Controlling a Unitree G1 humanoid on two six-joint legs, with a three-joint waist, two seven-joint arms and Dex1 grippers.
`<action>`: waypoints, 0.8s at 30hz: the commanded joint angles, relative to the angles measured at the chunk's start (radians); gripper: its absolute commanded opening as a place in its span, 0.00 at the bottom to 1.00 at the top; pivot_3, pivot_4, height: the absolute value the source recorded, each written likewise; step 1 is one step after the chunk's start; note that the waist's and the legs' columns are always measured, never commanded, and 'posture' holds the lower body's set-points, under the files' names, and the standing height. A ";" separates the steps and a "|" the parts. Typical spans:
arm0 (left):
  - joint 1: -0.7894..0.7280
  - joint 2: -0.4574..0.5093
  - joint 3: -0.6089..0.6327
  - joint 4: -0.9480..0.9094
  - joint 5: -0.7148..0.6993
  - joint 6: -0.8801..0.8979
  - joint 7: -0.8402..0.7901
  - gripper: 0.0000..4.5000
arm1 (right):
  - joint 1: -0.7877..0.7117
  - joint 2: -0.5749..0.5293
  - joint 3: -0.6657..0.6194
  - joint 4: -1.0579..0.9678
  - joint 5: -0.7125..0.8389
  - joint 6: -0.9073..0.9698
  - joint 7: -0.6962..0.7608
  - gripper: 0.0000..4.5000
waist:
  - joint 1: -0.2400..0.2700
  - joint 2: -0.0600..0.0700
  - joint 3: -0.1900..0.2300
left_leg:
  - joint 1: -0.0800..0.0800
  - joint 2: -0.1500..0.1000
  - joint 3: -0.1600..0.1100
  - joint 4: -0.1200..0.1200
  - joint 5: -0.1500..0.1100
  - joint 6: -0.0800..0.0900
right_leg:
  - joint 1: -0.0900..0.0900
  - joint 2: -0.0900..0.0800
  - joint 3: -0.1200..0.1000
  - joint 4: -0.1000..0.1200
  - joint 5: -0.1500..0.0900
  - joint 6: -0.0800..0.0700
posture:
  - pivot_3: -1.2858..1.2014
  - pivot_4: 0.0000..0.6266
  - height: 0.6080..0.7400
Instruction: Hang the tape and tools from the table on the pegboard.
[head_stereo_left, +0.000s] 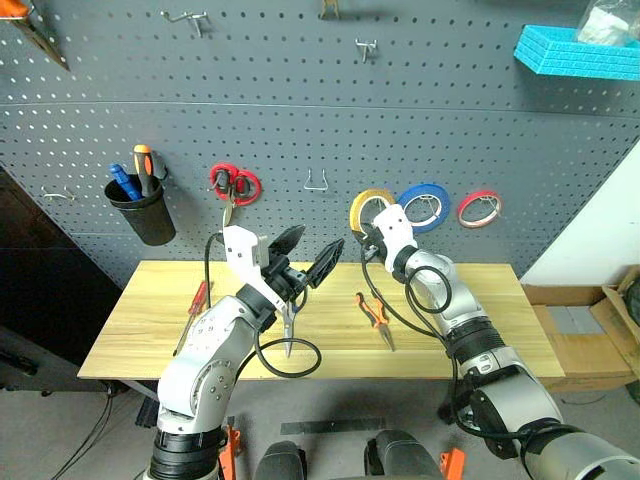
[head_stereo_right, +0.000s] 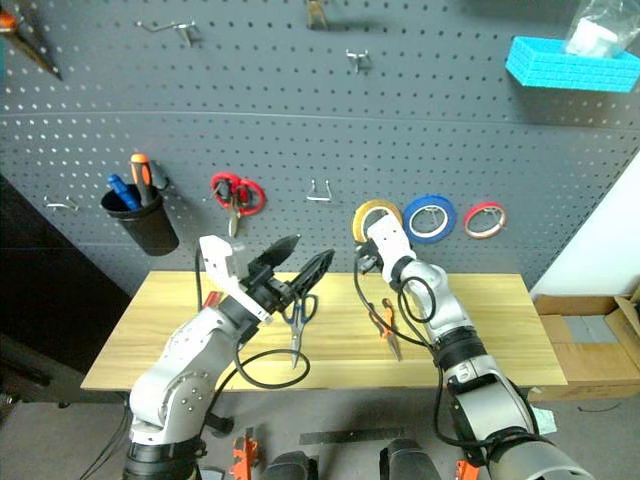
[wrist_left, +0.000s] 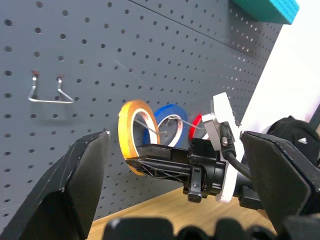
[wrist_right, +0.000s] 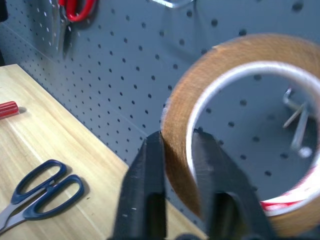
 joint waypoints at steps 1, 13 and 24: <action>-0.003 0.004 0.004 -0.020 -0.001 -0.021 -0.004 1.00 | 0.012 -0.011 -0.026 -0.083 0.015 0.033 -0.002 0.46 | 0.001 0.000 0.000 | 0.000 0.000 0.000 0.000 0.000 0.000 | 0.000 0.000 0.000 0.000 0.000 0.000 | 0.52 0.04 1.00; 0.073 0.024 0.012 -0.075 -0.029 0.013 0.000 1.00 | 0.229 -0.072 -0.051 -0.504 0.078 0.373 0.012 0.99 | 0.001 0.001 0.000 | 0.000 0.001 0.000 0.000 0.000 0.000 | 0.000 0.000 0.000 0.000 0.000 0.000 | 0.51 0.11 1.00; 0.310 -0.004 -0.079 -0.167 0.012 0.106 0.126 1.00 | 0.218 -0.150 -0.041 -0.731 0.148 1.011 -0.017 0.99 | -0.004 0.004 0.057 | 0.009 0.001 -0.001 -0.001 0.001 0.003 | 0.002 0.007 0.014 0.001 -0.004 -0.003 | 0.51 0.34 1.00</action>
